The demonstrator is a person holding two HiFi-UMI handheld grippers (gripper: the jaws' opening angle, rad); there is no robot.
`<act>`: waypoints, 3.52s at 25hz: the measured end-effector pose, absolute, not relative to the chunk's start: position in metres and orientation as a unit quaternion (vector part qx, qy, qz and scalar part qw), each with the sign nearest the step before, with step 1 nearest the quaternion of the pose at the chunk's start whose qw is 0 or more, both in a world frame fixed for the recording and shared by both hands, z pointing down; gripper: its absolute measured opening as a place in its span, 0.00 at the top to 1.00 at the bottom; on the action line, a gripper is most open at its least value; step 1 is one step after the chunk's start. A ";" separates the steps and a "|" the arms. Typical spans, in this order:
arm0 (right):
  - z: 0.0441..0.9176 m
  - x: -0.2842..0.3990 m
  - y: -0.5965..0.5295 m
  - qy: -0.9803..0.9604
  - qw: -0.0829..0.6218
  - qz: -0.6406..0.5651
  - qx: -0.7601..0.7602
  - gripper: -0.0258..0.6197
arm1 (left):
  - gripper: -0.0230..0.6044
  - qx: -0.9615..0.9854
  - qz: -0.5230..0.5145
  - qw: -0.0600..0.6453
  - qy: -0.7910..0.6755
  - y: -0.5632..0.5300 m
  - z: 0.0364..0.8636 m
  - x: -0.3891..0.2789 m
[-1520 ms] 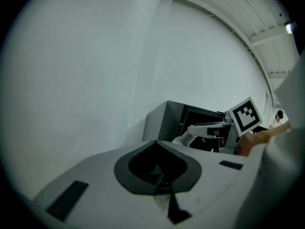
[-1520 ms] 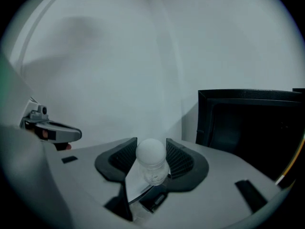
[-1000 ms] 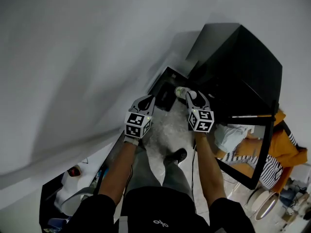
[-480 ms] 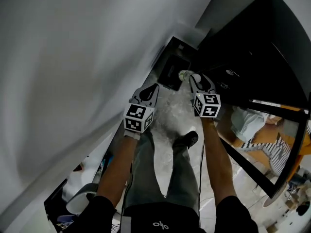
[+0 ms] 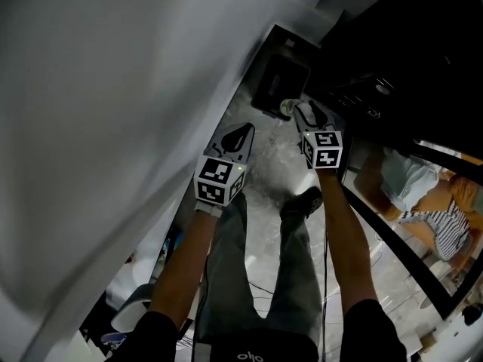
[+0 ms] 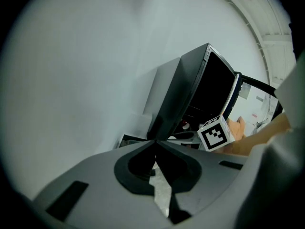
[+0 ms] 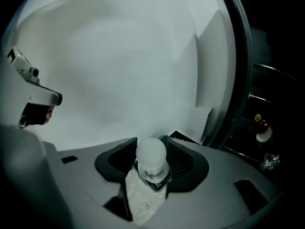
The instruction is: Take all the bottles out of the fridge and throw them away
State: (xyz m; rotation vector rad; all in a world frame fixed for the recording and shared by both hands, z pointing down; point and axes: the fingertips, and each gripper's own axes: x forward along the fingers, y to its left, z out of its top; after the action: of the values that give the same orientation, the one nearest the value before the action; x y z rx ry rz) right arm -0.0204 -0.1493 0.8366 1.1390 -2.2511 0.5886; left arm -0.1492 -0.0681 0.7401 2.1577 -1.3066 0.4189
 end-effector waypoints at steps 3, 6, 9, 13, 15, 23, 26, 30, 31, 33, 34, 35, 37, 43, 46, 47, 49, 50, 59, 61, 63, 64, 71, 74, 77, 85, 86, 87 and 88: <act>0.855 -0.022 -0.149 -0.830 0.278 0.226 0.427 0.66 | 0.96 0.808 0.159 0.291 -0.486 -0.067 0.746 -0.156; 0.864 -0.023 -0.154 -0.827 0.281 0.228 0.431 0.66 | 0.96 0.808 0.158 0.295 -0.484 -0.064 0.748 -0.161; 0.867 -0.027 -0.163 -0.827 0.281 0.226 0.433 0.66 | 0.96 0.808 0.159 0.298 -0.482 -0.060 0.752 -0.163; 0.865 -0.029 -0.178 -0.826 0.278 0.216 0.441 0.66 | 0.96 0.805 0.159 0.303 -0.484 -0.058 0.756 -0.167; 0.863 -0.028 -0.181 -0.825 0.273 0.217 0.445 0.66 | 0.96 0.805 0.161 0.305 -0.483 -0.056 0.759 -0.166; 0.858 -0.015 -0.160 -0.823 0.262 0.226 0.450 0.66 | 0.96 0.807 0.165 0.307 -0.477 -0.054 0.761 -0.155; 0.846 -0.005 -0.152 -0.823 0.247 0.231 0.456 0.68 | 0.96 0.809 0.165 0.304 -0.476 -0.056 0.757 -0.146; 0.819 0.010 -0.138 -0.821 0.230 0.233 0.468 0.84 | 0.96 0.811 0.165 0.301 -0.475 -0.055 0.742 -0.132; 0.810 0.014 -0.133 -0.821 0.229 0.232 0.469 0.89 | 0.96 0.811 0.163 0.301 -0.475 -0.054 0.736 -0.127; 0.790 0.020 -0.125 -0.821 0.228 0.229 0.471 0.94 | 0.96 0.814 0.160 0.297 -0.473 -0.056 0.720 -0.119; 0.779 0.023 -0.124 -0.821 0.224 0.228 0.473 0.95 | 0.96 0.817 0.159 0.291 -0.471 -0.059 0.710 -0.114; 0.766 0.027 -0.123 -0.821 0.219 0.229 0.475 0.95 | 0.96 0.821 0.159 0.285 -0.468 -0.062 0.700 -0.110; 0.737 0.033 -0.115 -0.820 0.210 0.235 0.477 0.95 | 0.96 0.826 0.161 0.277 -0.464 -0.059 0.677 -0.100; 0.638 0.051 -0.084 -0.823 0.179 0.243 0.482 0.95 | 0.96 0.829 0.161 0.272 -0.462 -0.038 0.607 -0.074; 0.589 0.062 -0.074 -0.822 0.158 0.240 0.491 0.95 | 0.96 0.834 0.147 0.265 -0.461 -0.032 0.564 -0.059; 0.574 0.065 -0.072 -0.823 0.154 0.236 0.494 0.95 | 0.96 0.836 0.140 0.262 -0.462 -0.032 0.549 -0.055; 0.545 0.071 -0.067 -0.825 0.146 0.227 0.497 0.95 | 0.96 0.839 0.125 0.257 -0.464 -0.033 0.520 -0.048; 0.532 0.075 -0.063 -0.825 0.143 0.225 0.499 0.95 | 0.96 0.840 0.118 0.254 -0.465 -0.032 0.506 -0.044; 0.432 0.116 -0.037 -0.819 0.104 0.217 0.521 0.95 | 0.96 0.867 0.095 0.220 -0.436 -0.027 0.411 -0.003; 0.417 0.125 -0.029 -0.817 0.093 0.228 0.522 0.95 | 0.96 0.872 0.091 0.215 -0.430 -0.026 0.394 0.005; 0.402 0.137 -0.022 -0.812 0.083 0.235 0.527 0.95 | 0.96 0.875 0.087 0.212 -0.426 -0.026 0.380 0.012; 0.397 0.142 -0.019 -0.810 0.079 0.236 0.532 0.95 | 0.96 0.876 0.086 0.212 -0.424 -0.025 0.375 0.015; 0.378 0.183 0.004 -0.783 0.062 0.241 0.570 0.95 | 0.96 0.885 0.082 0.209 -0.409 -0.023 0.357 0.036; 0.373 0.197 0.011 -0.772 0.052 0.246 0.584 0.95 | 0.96 0.892 0.085 0.200 -0.397 -0.024 0.349 0.046; 0.371 0.206 0.013 -0.767 0.047 0.247 0.590 0.95 | 0.96 0.895 0.083 0.194 -0.393 -0.027 0.341 0.051; 0.362 0.211 0.005 -0.771 0.050 0.241 0.588 0.95 | 0.96 0.899 0.079 0.185 -0.390 -0.035 0.330 0.057; 0.361 0.211 0.004 -0.771 0.049 0.241 0.587 0.95 | 0.96 0.899 0.079 0.184 -0.389 -0.036 0.328 0.058; 0.361 0.211 0.004 -0.771 0.049 0.242 0.587 0.95 | 0.96 0.899 0.079 0.183 -0.389 -0.036 0.327 0.058; 0.361 0.211 0.003 -0.771 0.049 0.242 0.587 0.95 | 0.96 0.900 0.079 0.182 -0.389 -0.037 0.327 0.058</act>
State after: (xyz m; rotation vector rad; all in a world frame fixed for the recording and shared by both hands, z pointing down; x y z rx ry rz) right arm 0.2113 0.0034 0.3608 1.7878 -2.3488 0.7379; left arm 0.0579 -0.0372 0.3268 2.5391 -1.0972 0.2227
